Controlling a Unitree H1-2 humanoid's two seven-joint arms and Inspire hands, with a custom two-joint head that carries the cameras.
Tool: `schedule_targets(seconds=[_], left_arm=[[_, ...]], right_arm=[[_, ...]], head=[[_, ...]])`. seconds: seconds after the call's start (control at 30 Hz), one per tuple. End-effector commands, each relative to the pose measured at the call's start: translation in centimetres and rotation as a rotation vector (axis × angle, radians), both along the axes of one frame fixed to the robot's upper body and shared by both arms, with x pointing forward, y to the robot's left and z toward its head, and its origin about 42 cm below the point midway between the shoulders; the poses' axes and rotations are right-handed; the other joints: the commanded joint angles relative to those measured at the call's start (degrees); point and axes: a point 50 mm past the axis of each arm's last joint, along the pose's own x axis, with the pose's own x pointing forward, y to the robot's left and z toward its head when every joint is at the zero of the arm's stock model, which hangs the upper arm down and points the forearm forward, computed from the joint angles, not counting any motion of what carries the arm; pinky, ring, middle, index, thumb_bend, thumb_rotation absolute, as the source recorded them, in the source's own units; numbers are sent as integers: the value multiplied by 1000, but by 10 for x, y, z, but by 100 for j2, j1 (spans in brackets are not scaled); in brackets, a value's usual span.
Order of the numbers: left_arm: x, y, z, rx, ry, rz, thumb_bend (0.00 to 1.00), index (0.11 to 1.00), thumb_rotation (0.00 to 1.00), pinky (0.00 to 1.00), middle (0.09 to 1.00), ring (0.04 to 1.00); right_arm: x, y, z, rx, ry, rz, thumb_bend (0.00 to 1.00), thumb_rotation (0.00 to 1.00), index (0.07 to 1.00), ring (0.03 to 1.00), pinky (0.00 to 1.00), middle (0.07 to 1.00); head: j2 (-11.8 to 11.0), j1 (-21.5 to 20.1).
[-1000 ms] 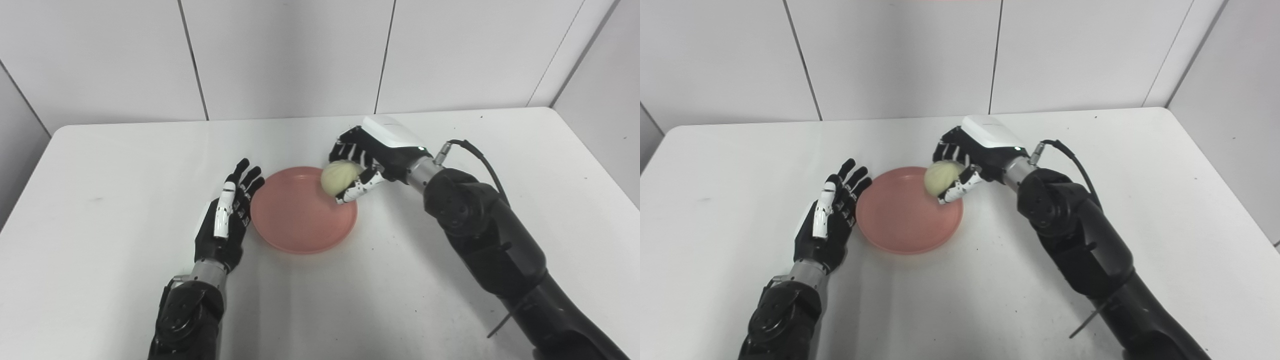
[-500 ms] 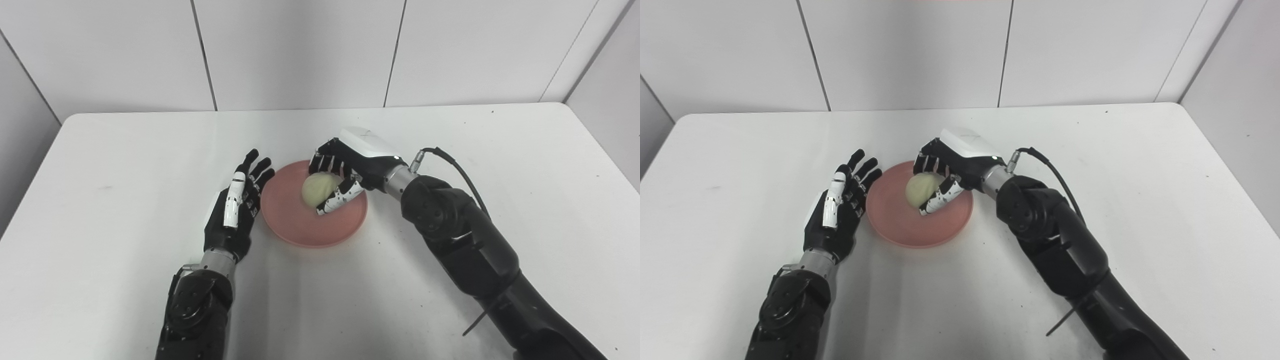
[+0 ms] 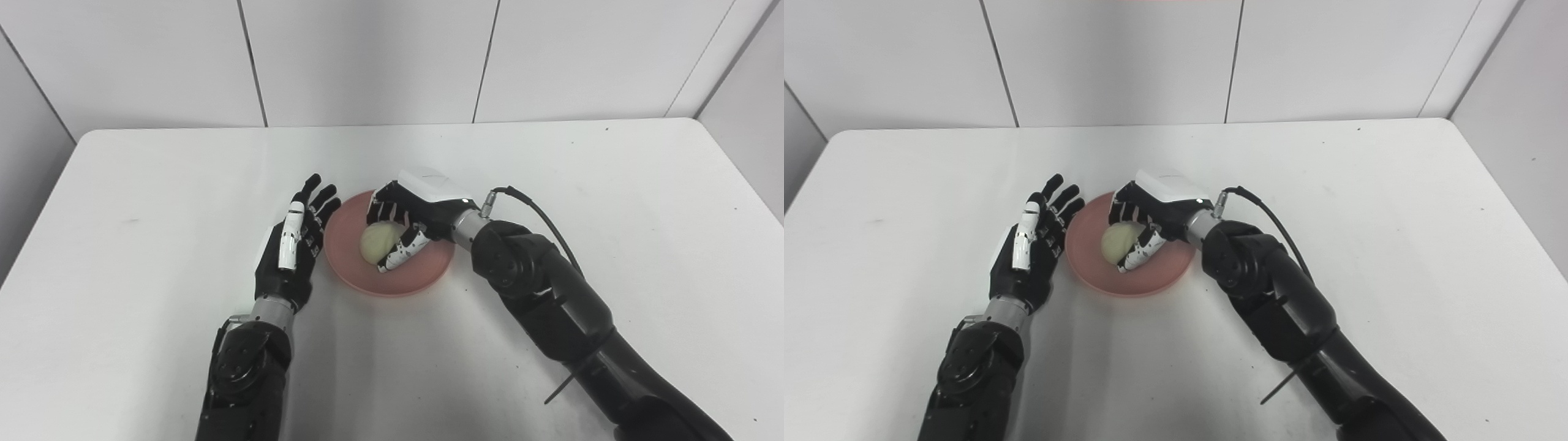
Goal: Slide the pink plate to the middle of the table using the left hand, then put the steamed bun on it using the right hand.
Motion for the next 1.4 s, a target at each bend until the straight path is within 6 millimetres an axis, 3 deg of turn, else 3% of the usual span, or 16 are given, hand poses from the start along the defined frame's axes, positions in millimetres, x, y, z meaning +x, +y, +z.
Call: schedule_targets(seconds=[0.0,0.23,0.4,0.53,0.7,0.77,0.8,0.9,1.0,1.2,1.37], left_arm=[[-4,-1,-12,22,75,2,375,918,1000,952,908,909],[-5,0,-10,21,74,-1,380,923,1000,964,913,917],[-5,-1,-9,24,68,-2,375,923,1000,965,914,916],[-4,-2,-10,20,69,-1,374,922,1000,955,913,914],[-4,-3,-10,21,73,-2,382,919,1000,953,914,915],[-4,-4,-11,16,74,0,380,918,1000,948,911,912],[-4,-4,-11,13,75,1,376,916,1000,946,911,912],[-4,-4,-11,7,73,-2,369,918,1000,942,916,921],[-4,-3,-10,10,68,-9,365,927,1000,944,923,929],[-5,-3,-9,-2,79,-6,362,927,1000,956,926,938],[-5,-3,-11,-19,83,-4,367,929,1000,958,928,942]], right_arm=[[5,8,24,-18,-114,35,504,126,493,462,376,538],[1,11,17,-65,-128,24,505,126,494,373,289,475],[0,12,16,-92,-139,31,507,130,494,403,319,498],[-2,12,21,-118,-168,48,507,145,495,520,451,582],[-3,10,31,-138,-202,68,509,151,496,522,442,595],[-4,10,38,-155,-196,72,511,159,497,575,487,632],[-5,9,41,-166,-189,73,643,341,654,651,544,700],[-10,9,52,-204,-134,73,795,556,839,788,653,843],[-13,7,60,-223,-105,81,890,686,930,875,742,934],[-17,6,69,-241,-83,89,981,819,998,955,856,990],[-21,4,76,-239,-110,85,977,841,1000,958,871,990]], head=[[18,8],[33,9],[38,29],[37,50],[26,63],[13,62],[13,62],[-5,66],[-33,64],[-71,81],[-112,118]])
